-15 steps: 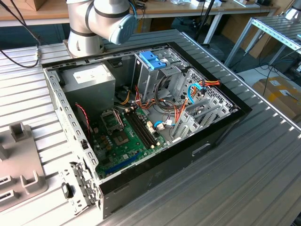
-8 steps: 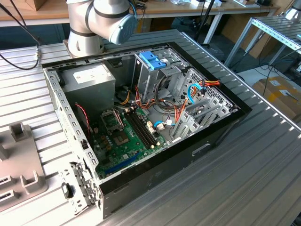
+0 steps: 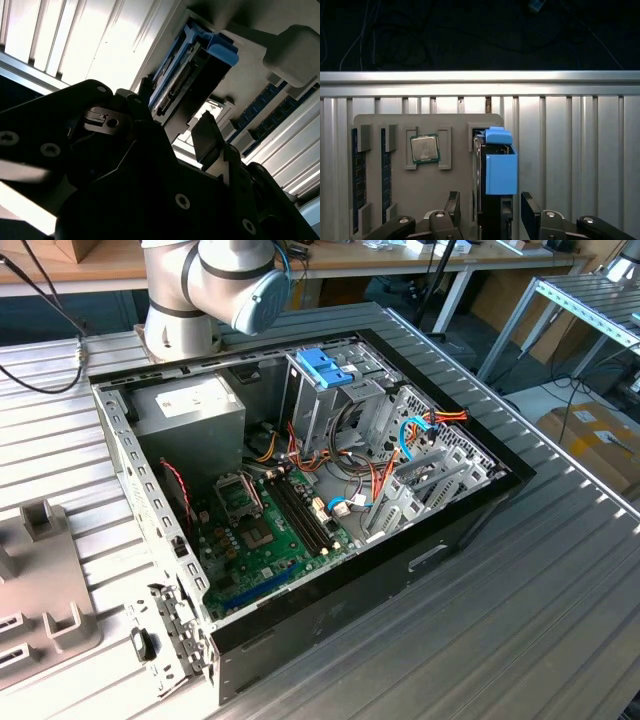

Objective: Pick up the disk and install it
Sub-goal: 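Pick up the disk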

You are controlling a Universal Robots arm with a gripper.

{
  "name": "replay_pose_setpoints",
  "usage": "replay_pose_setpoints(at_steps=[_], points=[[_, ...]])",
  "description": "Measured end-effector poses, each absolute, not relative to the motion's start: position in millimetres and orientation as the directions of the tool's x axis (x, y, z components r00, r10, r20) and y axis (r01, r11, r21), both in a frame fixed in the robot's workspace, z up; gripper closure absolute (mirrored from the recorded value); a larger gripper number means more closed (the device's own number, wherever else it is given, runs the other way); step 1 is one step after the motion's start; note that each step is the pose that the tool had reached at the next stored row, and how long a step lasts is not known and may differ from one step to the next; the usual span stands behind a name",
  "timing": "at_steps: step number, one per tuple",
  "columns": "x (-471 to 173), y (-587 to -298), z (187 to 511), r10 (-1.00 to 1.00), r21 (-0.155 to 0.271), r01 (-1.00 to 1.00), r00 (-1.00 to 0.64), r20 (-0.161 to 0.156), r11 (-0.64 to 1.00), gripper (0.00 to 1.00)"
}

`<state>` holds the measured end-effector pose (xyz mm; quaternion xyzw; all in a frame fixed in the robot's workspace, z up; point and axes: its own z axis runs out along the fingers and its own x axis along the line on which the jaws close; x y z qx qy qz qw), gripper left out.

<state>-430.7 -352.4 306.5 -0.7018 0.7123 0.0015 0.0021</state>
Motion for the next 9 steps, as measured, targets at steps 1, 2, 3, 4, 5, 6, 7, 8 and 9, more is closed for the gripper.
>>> replay_pose_setpoints(at_steps=[1,2,3,4,5,6,7,8,9], points=[[-430.8,-351.8,306.2,-1.000,-0.001,-1.000,-0.015,-0.005,0.015,0.40],[-430.7,-351.2,305.9,-1.000,-0.001,-1.000,-0.015,-0.005,0.015,0.40],[-430.7,-350.1,305.3,-1.000,-0.001,-1.000,-0.015,-0.005,0.015,0.40],[-430.7,-349.9,305.2,-1.000,-0.001,-1.000,-0.015,-0.005,0.015,0.40],[-430.7,-349.8,305.3,-1.000,-0.001,-1.000,-0.015,-0.005,0.015,0.40],[-430.7,-349.8,305.3,-1.000,-0.001,-1.000,-0.015,-0.005,0.015,0.40],[-430.7,-349.8,305.2,-1.000,-0.001,-1.000,-0.015,-0.005,0.015,0.40],[-430.7,-349.7,305.2,-1.000,-0.001,-1.000,-0.015,-0.005,0.015,0.40],[-430.7,-349.7,305.2,-1.000,-0.001,-1.000,-0.015,-0.005,0.015,0.40]])
